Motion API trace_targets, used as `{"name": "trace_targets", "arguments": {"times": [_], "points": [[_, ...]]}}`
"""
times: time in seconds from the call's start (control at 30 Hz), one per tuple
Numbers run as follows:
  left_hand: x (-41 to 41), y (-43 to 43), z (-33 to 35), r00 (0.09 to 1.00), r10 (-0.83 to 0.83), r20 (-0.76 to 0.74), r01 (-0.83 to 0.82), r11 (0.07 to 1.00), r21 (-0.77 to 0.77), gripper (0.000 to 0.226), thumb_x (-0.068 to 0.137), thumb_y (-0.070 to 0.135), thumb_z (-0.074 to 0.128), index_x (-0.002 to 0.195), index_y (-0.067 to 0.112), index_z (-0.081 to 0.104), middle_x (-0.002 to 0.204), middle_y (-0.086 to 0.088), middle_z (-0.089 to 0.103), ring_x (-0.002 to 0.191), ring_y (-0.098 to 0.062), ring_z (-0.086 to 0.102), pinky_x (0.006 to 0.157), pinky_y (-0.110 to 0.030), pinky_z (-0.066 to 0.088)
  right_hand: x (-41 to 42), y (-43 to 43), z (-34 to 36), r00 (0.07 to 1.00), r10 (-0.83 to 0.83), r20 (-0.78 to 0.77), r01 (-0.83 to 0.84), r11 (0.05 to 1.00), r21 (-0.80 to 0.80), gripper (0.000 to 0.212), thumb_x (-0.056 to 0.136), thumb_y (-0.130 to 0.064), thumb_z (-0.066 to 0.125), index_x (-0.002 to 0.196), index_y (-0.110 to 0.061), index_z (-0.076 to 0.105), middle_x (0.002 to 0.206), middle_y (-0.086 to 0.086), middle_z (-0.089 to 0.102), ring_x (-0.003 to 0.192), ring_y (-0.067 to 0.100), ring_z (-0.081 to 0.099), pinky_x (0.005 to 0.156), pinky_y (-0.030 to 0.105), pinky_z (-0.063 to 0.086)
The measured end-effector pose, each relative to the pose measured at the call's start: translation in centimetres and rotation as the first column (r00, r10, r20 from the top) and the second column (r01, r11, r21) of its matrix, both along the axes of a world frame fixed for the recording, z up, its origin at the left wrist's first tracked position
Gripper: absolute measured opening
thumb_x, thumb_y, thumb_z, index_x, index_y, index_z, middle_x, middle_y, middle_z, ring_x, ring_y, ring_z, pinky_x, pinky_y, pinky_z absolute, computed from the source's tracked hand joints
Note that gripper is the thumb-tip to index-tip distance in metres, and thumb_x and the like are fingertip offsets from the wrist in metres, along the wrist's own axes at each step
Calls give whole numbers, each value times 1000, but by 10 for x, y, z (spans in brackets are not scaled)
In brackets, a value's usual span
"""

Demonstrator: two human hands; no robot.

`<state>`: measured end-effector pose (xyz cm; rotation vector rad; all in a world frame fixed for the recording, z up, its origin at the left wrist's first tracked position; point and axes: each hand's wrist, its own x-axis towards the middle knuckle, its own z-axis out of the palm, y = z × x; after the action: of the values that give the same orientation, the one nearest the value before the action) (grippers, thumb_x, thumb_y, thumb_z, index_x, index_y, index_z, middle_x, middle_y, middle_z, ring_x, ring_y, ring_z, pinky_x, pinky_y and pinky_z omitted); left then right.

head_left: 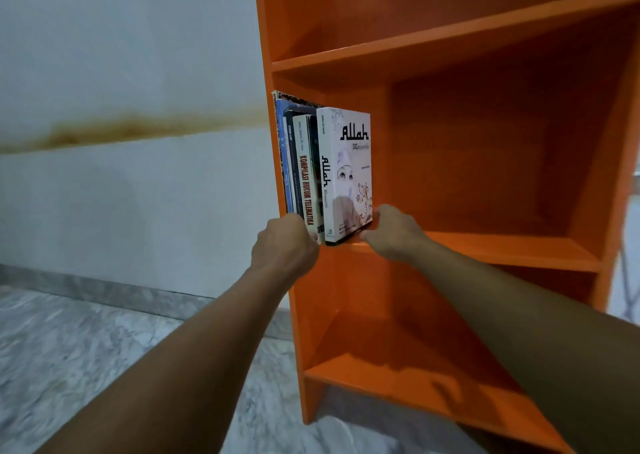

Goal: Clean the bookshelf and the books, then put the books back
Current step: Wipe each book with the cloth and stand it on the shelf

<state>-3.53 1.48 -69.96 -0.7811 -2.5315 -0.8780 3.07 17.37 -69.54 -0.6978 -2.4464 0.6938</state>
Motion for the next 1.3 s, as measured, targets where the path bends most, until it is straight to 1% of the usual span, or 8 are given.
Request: {"name": "trace_targets", "arguments": {"times": [0.27,0.63,0.77,0.83,0.93,1.07,1.13,1.3], "points": [[48,-19,-39,970,-235,63,243,946,-213,28,98,34,53,87,9,54,86,-7,60,76,-26,57,65,-35,47,96,-39,-35,943,-240,232,199,962,189,45,94,-22,56,136,-8,44,132,15,55,117,36,56,94,43,50],[154,27,-101,862,-409,301,486,835,-258,29,94,14,46,119,4,57,127,-22,57,116,-42,56,89,-43,48,212,-37,-105,759,-279,588,187,959,214,39,94,-24,56,130,-12,45,122,14,55,104,32,55,87,40,51],[172,40,-151,860,-395,323,497,794,-351,8,90,3,49,85,7,54,86,-15,57,82,-34,58,66,-37,45,225,-33,-172,691,-167,703,137,986,99,41,92,-22,57,130,-10,47,126,16,55,109,34,57,90,45,52],[172,45,-193,853,-353,384,498,774,-392,23,93,1,49,71,9,46,67,-10,45,58,-24,43,52,-32,35,230,-33,-217,660,-100,745,104,994,42,45,93,-25,58,134,-10,46,129,15,54,112,33,56,93,45,51],[167,41,-251,809,-310,500,533,746,-399,17,94,-2,46,88,-1,61,80,-24,59,61,-24,40,56,-33,34,241,-45,-285,616,-4,788,96,993,-69,70,87,-46,66,143,-17,36,142,14,45,120,34,50,99,47,47],[164,34,-311,801,-195,565,496,744,-447,12,94,2,49,97,-4,59,108,-25,63,88,-35,61,64,-36,44,255,-70,-352,456,53,888,145,981,-133,117,72,-66,71,152,-40,-10,160,20,-3,137,48,28,107,55,37],[171,33,-337,776,-137,615,499,731,-466,10,91,2,51,94,-2,59,106,-24,65,95,-38,64,68,-36,49,258,-69,-369,506,42,861,185,970,-157,117,73,-60,72,151,-41,-13,157,26,-4,135,51,28,106,54,39],[178,36,-381,701,-38,712,455,793,-406,21,94,11,54,104,-7,60,116,-25,63,107,-39,61,80,-36,50,252,-47,-385,753,-83,652,369,874,-315,92,78,-33,72,148,-25,12,113,13,56,95,33,57,77,38,52]]}}
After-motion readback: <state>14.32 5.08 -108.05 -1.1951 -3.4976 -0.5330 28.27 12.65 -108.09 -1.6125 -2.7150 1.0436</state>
